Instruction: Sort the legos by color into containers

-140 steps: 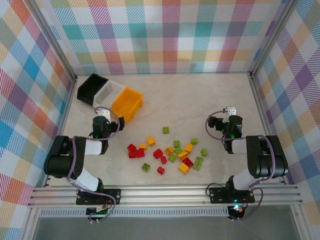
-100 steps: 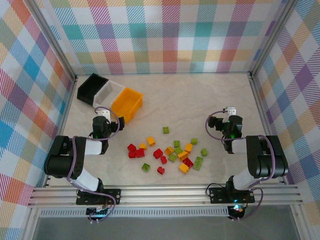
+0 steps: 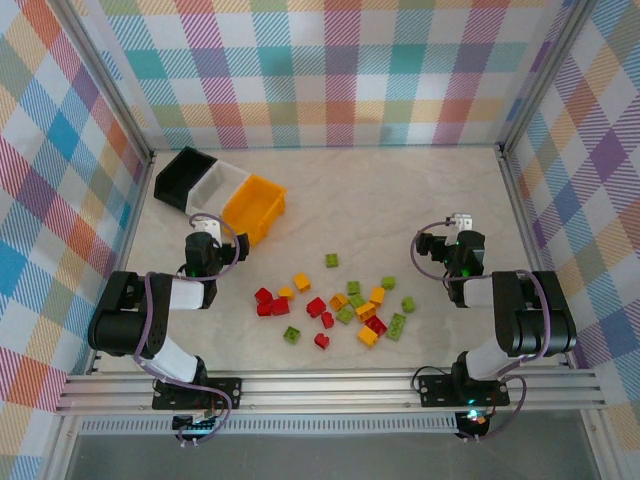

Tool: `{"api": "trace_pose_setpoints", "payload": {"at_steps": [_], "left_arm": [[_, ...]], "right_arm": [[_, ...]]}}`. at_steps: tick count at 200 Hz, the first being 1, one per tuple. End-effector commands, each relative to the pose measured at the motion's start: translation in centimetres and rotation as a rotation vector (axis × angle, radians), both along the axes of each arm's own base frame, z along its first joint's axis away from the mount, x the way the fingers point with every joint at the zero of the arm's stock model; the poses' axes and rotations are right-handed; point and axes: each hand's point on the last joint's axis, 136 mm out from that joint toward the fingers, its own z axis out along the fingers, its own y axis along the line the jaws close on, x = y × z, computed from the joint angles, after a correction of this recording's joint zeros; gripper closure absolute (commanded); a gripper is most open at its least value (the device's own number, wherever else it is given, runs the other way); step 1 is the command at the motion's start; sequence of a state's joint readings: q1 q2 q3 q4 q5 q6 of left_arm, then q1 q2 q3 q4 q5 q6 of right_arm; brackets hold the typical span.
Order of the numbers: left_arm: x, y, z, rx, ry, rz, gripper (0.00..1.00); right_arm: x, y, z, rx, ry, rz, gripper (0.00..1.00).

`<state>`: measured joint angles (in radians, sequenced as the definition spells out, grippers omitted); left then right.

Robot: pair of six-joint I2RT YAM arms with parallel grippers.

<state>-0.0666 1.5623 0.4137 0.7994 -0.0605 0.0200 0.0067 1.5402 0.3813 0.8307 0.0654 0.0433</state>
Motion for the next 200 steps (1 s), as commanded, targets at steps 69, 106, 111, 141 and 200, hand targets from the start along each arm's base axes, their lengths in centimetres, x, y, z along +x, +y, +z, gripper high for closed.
{"api": "trace_pose_setpoints", "payload": {"at_steps": [69,106,111,141,200], "left_arm": [[0.3,0.2,0.4,0.007,-0.014,-0.005,0.00],[0.3,0.2,0.3,0.006,-0.013,-0.005,0.00],[0.3,0.1,0.3,0.007,-0.013,-0.006,0.00],[0.2,0.4,1.7,0.010,-0.020,0.016,0.00],[-0.6,2.6,7.9,-0.046,-0.124,0.167,0.00]], "right_arm": [[0.6,0.4,1.5,-0.001,-0.055,0.024,0.00],[0.6,0.4,1.4,0.000,-0.051,0.025,0.00],[0.6,0.4,1.4,0.001,-0.052,0.024,0.00],[0.2,0.5,2.8,-0.002,-0.074,0.026,0.00],[-1.0,-1.2,7.3,0.105,-0.013,-0.134,0.00]]}}
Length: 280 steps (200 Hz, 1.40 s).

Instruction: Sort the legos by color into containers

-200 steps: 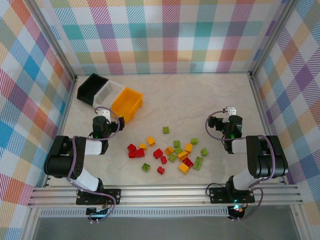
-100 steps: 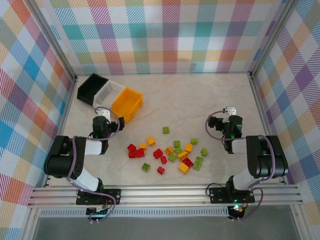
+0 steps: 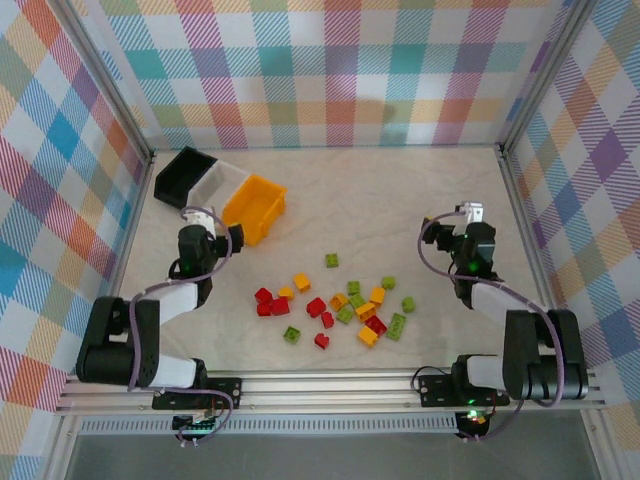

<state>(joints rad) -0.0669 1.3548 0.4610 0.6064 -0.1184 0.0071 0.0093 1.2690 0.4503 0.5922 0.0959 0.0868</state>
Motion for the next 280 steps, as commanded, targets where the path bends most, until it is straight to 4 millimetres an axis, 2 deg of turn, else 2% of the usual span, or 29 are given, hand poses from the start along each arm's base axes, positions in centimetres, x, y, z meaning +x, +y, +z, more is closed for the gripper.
{"api": "trace_pose_setpoints", "payload": {"at_steps": [1,31,53,61,65,73,86,104,121,148,158,186,211,235,256,280], "left_arm": [[-0.3,1.6,2.7,-0.061,-0.068,0.113,0.00],[-0.4,3.8,5.8,-0.216,-0.174,0.287,0.00],[0.0,4.8,6.6,-0.332,-0.147,0.383,0.00],[0.3,5.0,6.8,-0.397,-0.131,0.416,0.00],[0.0,5.0,6.2,-0.433,-0.086,0.444,0.00],[-0.5,5.6,5.2,-0.475,-0.036,0.512,0.00],[0.0,4.7,4.9,-0.512,-0.001,0.448,0.00],[0.7,3.4,5.1,-0.541,0.004,0.352,0.00],[1.1,2.3,5.9,-0.563,-0.023,0.279,0.00],[1.8,1.0,6.5,-0.652,-0.009,0.237,0.00],[2.5,-0.3,6.8,-0.654,0.027,0.174,0.00],[3.7,-4.6,5.9,-0.474,0.226,0.070,0.01],[4.3,-7.7,3.5,-0.321,0.376,0.022,0.08],[5.2,-10.2,1.9,-0.172,0.421,-0.007,0.11],[5.8,-11.0,0.9,-0.033,0.444,0.008,0.12],[7.0,-10.8,0.1,0.039,0.441,0.041,0.14]], "right_arm": [[-0.6,-0.7,-0.1,0.080,0.090,-0.087,0.00],[-1.2,-3.8,-0.1,-0.002,0.169,-0.277,0.00],[-2.5,-8.3,1.1,-0.033,0.203,-0.587,0.00],[-2.5,-8.7,1.3,-0.040,0.222,-0.619,0.00],[-2.3,-8.7,1.4,-0.048,0.229,-0.610,0.00],[-1.8,-8.1,1.3,-0.020,0.237,-0.586,0.00],[-2.1,-7.3,0.5,0.109,0.246,-0.588,0.00],[-4.7,-7.5,-1.3,0.307,0.279,-0.668,0.00],[-3.6,-6.3,-1.4,0.435,0.231,-0.503,0.00],[-2.5,-4.4,-0.9,0.471,0.206,-0.381,0.00],[-2.3,-3.6,-1.1,0.475,0.255,-0.349,0.00],[-1.7,-0.2,-2.2,0.374,0.409,-0.233,0.00],[-1.7,2.6,-2.9,0.310,0.476,-0.143,0.00],[-1.9,3.8,-3.1,0.261,0.497,-0.111,0.00],[-2.1,4.2,-3.0,0.261,0.505,-0.097,0.00],[-2.4,4.6,-3.0,0.252,0.508,-0.086,0.00]]}}
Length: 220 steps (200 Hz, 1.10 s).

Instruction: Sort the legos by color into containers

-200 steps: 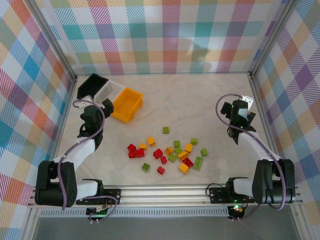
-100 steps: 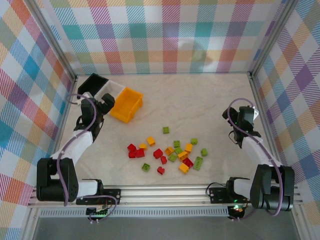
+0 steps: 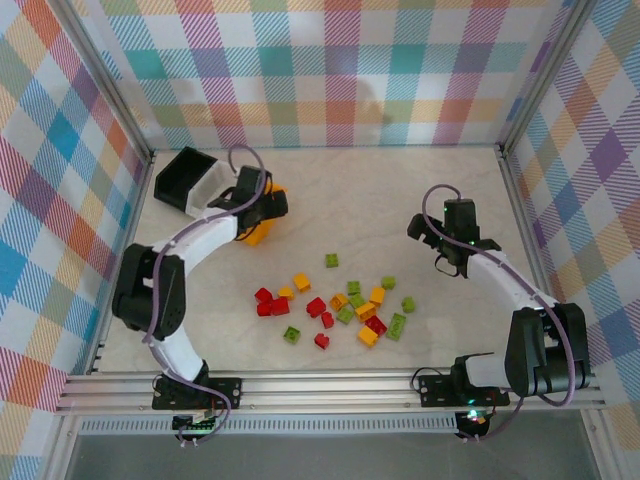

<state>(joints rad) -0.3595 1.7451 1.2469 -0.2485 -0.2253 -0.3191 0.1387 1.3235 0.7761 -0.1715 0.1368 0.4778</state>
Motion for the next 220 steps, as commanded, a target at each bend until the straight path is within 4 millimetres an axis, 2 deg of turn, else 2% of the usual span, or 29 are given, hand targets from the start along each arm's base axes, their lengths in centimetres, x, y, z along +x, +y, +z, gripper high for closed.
{"api": "trace_pose_setpoints", "payload": {"at_steps": [1,28,57,67,90,121,153,181,202,220], "left_arm": [[0.6,1.6,-0.1,0.164,0.010,0.021,0.14],[1.3,0.5,-2.5,0.169,0.051,-0.021,0.15],[1.2,-1.9,-4.8,0.092,0.106,-0.085,0.19],[1.8,-2.9,-4.6,0.046,0.083,-0.097,0.21],[1.4,-5.1,-5.1,-0.016,0.100,-0.140,0.24],[0.9,-9.1,-4.1,-0.112,0.081,-0.203,0.25],[0.1,-15.0,-3.3,-0.183,0.084,-0.291,0.26],[-0.3,-19.8,-1.5,-0.243,0.069,-0.350,0.26],[-0.4,-21.4,0.9,-0.329,0.045,-0.353,0.26],[-0.5,-21.0,3.5,-0.363,0.004,-0.333,0.24]], "right_arm": [[-0.1,0.6,0.6,-0.016,0.005,0.037,0.00],[-0.3,0.6,0.5,-0.028,0.011,0.038,0.00],[-0.2,0.4,0.9,-0.031,0.003,0.030,0.00],[-0.2,0.4,0.9,-0.031,0.004,0.030,0.00],[-0.2,0.5,1.0,-0.027,0.008,0.027,0.00],[-0.1,0.9,0.7,-0.022,0.021,0.030,0.00],[0.1,1.6,0.5,-0.014,0.035,0.033,0.00],[0.2,2.2,0.5,0.001,0.046,0.031,0.00],[0.5,3.5,0.6,0.041,0.049,0.057,0.01],[1.0,5.8,0.8,0.077,0.042,0.103,0.01]]}}
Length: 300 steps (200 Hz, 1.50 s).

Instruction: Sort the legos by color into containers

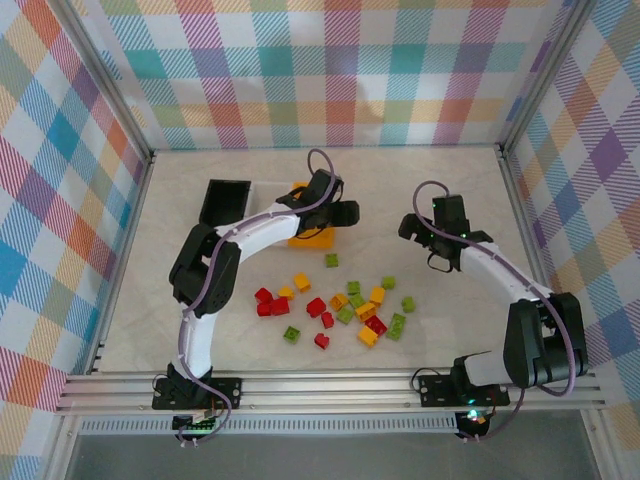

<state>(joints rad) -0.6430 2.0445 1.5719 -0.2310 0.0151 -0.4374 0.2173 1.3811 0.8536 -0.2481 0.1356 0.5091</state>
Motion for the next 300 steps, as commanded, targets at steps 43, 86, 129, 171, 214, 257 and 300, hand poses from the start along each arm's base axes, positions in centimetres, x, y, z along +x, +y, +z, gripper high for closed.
{"api": "trace_pose_setpoints", "payload": {"at_steps": [43,86,129,171,214,257,300], "left_arm": [[-1.8,6.0,10.4,-0.068,-0.151,0.196,0.03],[-6.7,15.9,9.6,0.048,-0.125,0.390,0.00],[-11.5,20.5,9.0,0.020,-0.160,0.450,0.00],[-13.7,22.0,9.9,-0.007,-0.186,0.460,0.00],[-14.5,22.7,10.2,-0.014,-0.202,0.471,0.00],[-14.6,23.0,10.3,-0.020,-0.205,0.479,0.00],[-14.9,23.2,10.5,-0.031,-0.206,0.478,0.00]], "right_arm": [[3.0,9.7,2.1,0.138,-0.045,0.185,0.02],[5.6,16.3,1.9,0.138,-0.028,0.297,0.11],[7.9,19.9,-1.2,0.069,0.050,0.313,0.23],[9.3,19.7,-3.7,-0.055,0.129,0.257,0.40],[9.3,18.5,-4.1,-0.141,0.157,0.257,0.59],[9.5,16.4,-3.7,-0.157,0.160,0.238,0.76],[10.3,13.0,-2.5,-0.186,0.155,0.238,1.00]]}}
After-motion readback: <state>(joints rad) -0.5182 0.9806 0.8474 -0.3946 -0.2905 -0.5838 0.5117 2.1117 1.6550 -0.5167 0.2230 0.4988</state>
